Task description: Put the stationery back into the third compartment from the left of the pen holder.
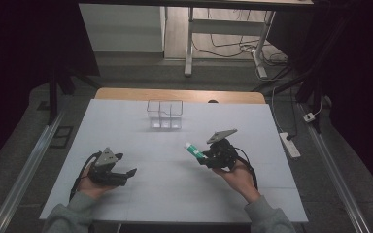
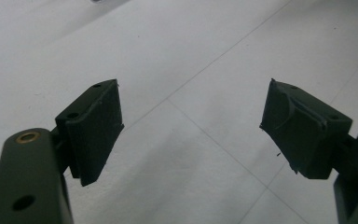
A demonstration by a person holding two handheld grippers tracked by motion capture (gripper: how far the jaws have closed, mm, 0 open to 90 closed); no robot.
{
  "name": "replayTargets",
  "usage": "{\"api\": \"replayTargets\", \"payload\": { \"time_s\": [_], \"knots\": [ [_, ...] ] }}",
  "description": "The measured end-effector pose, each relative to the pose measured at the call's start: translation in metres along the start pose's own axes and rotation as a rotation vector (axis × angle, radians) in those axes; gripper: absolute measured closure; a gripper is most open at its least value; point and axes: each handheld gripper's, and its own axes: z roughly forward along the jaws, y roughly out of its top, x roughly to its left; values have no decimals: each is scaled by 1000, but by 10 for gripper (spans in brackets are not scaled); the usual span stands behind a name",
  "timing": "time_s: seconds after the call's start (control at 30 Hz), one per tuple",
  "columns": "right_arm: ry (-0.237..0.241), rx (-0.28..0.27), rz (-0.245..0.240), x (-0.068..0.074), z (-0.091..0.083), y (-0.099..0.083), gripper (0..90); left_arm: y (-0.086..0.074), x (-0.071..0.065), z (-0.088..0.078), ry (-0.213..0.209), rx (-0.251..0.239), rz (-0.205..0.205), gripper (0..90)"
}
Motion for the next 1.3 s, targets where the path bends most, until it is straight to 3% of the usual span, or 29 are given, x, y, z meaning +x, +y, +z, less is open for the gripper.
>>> {"api": "replayTargets", "payload": {
  "time_s": [0.23, 0.63, 0.93, 1.1, 1.2, 1.3],
  "knots": [
    [25, -8, 6, -1, 2, 2, 645, 5, -4, 0, 0, 6, 29, 204],
    [74, -1, -4, 10, 5, 3, 645, 24, -22, 8, -19, 7, 149, 216],
    [107, -5, 2, 11, 9, 4, 645, 31, -22, 19, -41, -23, 159, 239],
    [114, -2, 5, 10, 10, 5, 645, 34, -25, 21, -46, -14, 177, 255],
    [128, -1, 5, 10, 13, 7, 645, 42, -27, 19, -32, -6, 196, 247],
    [139, -6, 3, 10, 15, 10, 645, 51, -31, 19, -43, -33, 206, 249]
  ]
}}
